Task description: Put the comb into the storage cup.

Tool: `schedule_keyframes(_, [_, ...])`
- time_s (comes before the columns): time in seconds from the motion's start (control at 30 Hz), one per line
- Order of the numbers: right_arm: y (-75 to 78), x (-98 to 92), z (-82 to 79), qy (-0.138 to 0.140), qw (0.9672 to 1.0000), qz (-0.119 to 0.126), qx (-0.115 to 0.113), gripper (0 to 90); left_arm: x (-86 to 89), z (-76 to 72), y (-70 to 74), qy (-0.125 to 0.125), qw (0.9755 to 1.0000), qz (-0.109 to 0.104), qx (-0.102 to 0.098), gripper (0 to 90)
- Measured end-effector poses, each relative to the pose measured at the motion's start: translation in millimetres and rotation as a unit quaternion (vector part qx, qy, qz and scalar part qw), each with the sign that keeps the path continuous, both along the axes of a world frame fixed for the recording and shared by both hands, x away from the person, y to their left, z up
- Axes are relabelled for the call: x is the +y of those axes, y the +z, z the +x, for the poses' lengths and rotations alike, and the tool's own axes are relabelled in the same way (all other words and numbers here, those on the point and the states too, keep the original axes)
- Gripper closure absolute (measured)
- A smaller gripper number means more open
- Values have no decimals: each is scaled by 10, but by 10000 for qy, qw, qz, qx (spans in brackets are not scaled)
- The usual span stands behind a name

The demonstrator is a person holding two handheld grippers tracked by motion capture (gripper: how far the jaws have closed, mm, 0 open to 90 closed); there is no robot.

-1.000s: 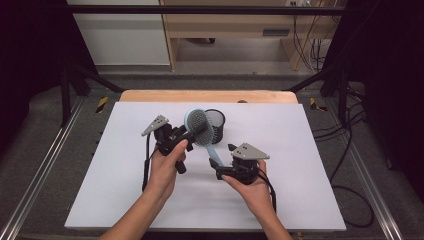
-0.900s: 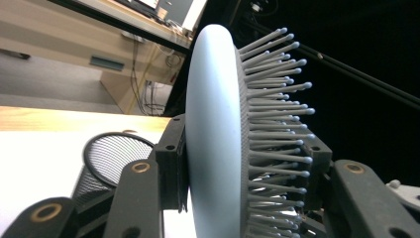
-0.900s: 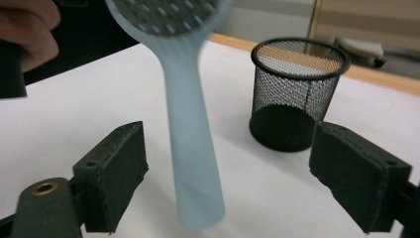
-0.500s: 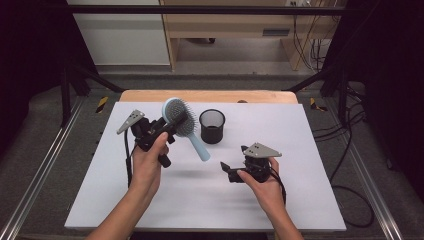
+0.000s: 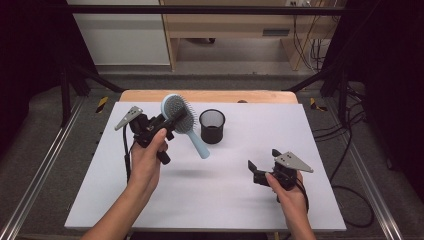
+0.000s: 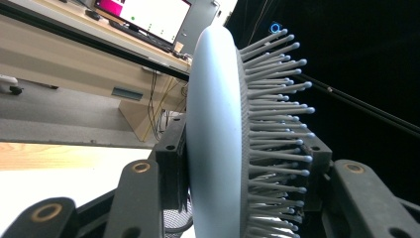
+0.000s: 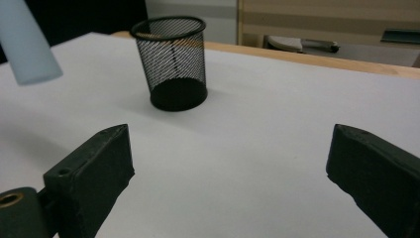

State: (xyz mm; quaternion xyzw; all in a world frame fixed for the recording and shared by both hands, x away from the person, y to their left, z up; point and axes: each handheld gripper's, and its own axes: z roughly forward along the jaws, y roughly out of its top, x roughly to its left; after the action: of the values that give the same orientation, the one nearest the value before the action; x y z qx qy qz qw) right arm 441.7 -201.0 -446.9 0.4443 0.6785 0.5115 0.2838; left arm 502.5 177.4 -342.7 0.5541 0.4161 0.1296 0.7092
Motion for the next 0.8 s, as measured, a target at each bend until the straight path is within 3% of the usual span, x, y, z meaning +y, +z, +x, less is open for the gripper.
schedule_keyframes(0.23, [-29,-23,-8,76,9998,-159,48,51,-34,71,66,-9,10000,-56,-30,513])
schedule_keyframes(0.37, [-10,-28,-45,136,9997,-179,43,50,-40,104,84,-57,9996,-268,79,512])
schedule_keyframes(0.8, [-15,-5,-63,206,9995,-214,92,45,-124,249,210,-60,9998,-174,49,512])
